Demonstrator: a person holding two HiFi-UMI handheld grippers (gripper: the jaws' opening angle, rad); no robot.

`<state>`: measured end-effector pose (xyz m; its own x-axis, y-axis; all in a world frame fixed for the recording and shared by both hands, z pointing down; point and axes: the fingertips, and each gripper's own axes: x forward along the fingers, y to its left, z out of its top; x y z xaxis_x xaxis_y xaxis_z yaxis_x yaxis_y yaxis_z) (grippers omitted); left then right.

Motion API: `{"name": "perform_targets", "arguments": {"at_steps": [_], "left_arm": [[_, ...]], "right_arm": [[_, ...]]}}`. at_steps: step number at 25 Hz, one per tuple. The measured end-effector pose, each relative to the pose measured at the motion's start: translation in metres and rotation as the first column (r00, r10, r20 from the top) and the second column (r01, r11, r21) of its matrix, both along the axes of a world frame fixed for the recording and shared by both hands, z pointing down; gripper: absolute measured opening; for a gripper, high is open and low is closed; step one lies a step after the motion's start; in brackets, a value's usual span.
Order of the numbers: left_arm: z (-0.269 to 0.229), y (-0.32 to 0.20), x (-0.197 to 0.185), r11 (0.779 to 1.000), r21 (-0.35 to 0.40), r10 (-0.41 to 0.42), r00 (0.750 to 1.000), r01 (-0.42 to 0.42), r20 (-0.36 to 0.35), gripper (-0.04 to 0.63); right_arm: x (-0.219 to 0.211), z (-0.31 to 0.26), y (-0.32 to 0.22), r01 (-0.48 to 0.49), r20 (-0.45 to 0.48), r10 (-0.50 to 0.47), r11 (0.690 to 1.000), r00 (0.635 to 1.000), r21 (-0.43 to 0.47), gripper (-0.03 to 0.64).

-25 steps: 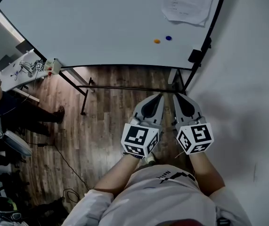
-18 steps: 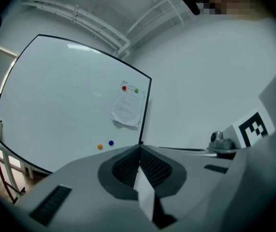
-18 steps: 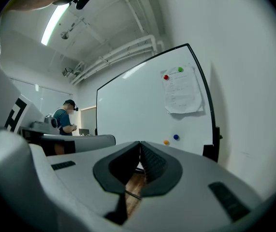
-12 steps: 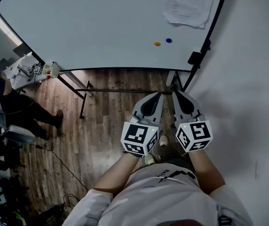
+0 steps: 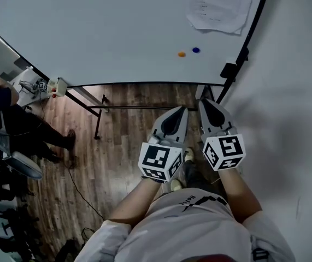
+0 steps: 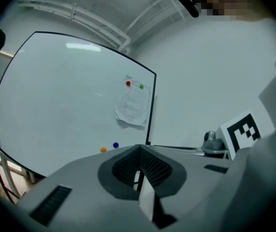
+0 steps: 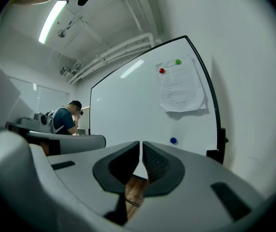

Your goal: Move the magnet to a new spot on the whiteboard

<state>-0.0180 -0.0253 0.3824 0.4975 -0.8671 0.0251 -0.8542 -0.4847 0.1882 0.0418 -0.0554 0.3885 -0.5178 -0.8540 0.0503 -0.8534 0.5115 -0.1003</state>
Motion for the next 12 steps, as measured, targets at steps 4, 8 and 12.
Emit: {"name": "perform_targets", "arguments": {"at_steps": [4,8,12], "left_arm": [[0.005,-0.035,-0.002,1.000,-0.011,-0.016,1.000,0.017,0.006,0.012],[0.012,-0.071,-0.004,0.999,-0.024,-0.034,0.999,0.034,0.011,0.011],[0.016,-0.108,-0.007,0.998,-0.032,-0.061,0.998,0.062,0.010,0.011]], "right_arm": [[0.002,0.007,-0.045,-0.011,-0.017,0.011,1.000,1.000,0.000,0.017],[0.006,0.018,-0.093,-0.023,-0.024,0.023,1.000,0.999,-0.016,0.018],[0.007,0.027,-0.139,-0.026,-0.037,0.026,0.999,0.999,-0.022,0.043]]}}
